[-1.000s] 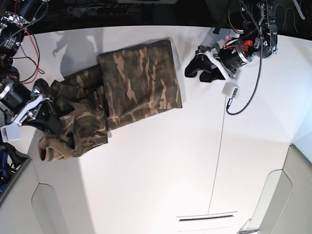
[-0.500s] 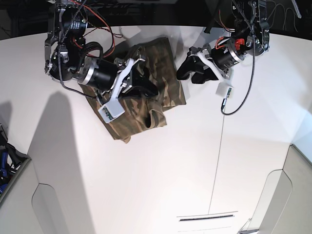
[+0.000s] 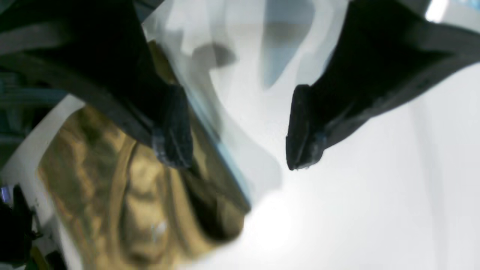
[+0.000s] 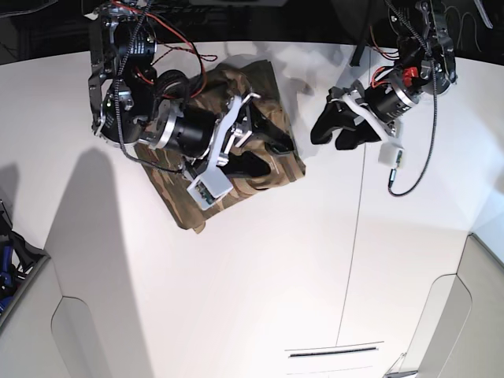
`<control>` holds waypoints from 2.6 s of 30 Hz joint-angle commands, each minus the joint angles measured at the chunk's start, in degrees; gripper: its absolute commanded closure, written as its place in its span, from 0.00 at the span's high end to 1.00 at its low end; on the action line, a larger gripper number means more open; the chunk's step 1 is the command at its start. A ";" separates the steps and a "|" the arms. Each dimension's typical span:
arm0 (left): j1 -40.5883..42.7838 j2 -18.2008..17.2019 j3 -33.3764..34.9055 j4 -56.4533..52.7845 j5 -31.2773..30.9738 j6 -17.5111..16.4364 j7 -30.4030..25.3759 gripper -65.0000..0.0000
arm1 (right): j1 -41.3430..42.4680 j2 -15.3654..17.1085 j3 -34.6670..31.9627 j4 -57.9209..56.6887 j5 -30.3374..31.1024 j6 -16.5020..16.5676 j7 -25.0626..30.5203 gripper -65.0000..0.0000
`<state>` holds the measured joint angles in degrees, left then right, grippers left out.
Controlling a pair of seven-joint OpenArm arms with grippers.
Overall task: Fold the T-shirt properly
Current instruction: 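Fold the other end of the strip over with the right gripper, then press and square the folded bundle with both grippers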
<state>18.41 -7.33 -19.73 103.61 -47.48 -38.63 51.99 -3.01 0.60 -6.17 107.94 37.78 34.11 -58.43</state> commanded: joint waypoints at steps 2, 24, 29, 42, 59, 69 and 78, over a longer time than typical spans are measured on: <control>-0.31 -0.33 -2.21 4.33 -2.58 -1.37 -1.07 0.45 | 3.10 -0.13 3.34 1.16 -0.39 0.15 2.60 0.50; 0.00 -0.26 25.79 12.26 4.70 -1.37 0.46 0.13 | 20.59 4.15 18.03 -26.80 -11.41 -0.81 17.35 0.00; -0.02 -0.28 28.06 5.51 4.96 -1.37 -0.81 0.13 | 25.31 4.15 14.88 -39.17 -11.23 0.20 17.53 0.00; -1.11 -0.46 27.19 -3.26 12.57 -1.37 -0.74 0.13 | 26.01 5.73 0.59 -43.67 -17.44 -0.07 18.10 0.00; -22.23 -4.07 24.90 -20.33 20.63 7.58 -6.78 0.13 | 15.61 13.77 2.95 -36.39 -3.21 -0.46 9.94 0.00; -28.83 -4.11 24.94 -24.20 22.27 7.58 -7.63 0.13 | 1.05 9.40 4.98 -20.83 -0.72 -0.42 9.94 0.00; -29.46 -4.96 24.85 -21.70 21.11 7.54 -6.69 0.13 | 1.07 7.17 7.56 -18.67 -4.42 -0.44 8.81 0.00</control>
<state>-9.52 -11.77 5.39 80.53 -25.43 -31.03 46.70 -2.85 7.49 1.15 88.07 32.45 33.23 -50.72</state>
